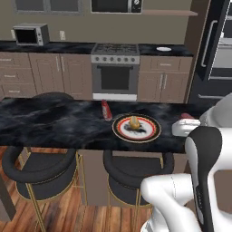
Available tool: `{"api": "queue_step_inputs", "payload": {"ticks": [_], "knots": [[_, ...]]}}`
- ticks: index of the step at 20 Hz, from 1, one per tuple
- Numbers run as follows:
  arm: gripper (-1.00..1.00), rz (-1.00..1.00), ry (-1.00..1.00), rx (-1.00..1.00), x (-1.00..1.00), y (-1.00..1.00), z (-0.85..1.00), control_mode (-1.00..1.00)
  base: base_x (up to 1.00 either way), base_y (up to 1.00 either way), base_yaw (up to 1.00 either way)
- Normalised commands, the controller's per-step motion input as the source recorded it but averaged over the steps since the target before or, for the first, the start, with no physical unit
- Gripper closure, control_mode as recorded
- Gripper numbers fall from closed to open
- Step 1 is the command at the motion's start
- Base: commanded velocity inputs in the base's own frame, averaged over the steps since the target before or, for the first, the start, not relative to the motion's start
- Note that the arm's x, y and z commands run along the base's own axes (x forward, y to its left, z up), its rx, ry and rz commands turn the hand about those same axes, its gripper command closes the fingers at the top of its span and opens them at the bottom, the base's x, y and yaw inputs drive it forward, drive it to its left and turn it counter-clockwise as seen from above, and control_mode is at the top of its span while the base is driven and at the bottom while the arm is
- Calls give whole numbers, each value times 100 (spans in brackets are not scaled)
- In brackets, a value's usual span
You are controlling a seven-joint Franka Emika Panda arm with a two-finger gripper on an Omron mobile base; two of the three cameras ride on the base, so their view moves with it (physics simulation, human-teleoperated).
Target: Move the hot dog bun to the plate on the dining table and place the condiment next to that plate. Then navigate to the fridge and take the sausage and place it on the plate as well.
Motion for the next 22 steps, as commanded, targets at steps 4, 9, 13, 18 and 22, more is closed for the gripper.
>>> {"api": "queue_step_inputs", "payload": {"ticks": [4,9,13,18,22], "knots": [[100,0,0,0,0,0,0,100,100,10,-30],[100,-15,21,0,100,0,-19,-100,0,0,0],[100,-1,23,0,100,0,-44,-100,0,0,0],[100,0,12,3,100,0,-63,-100,0,0,0],[100,3,1,3,97,0,-51,-100,0,0,0]]}}
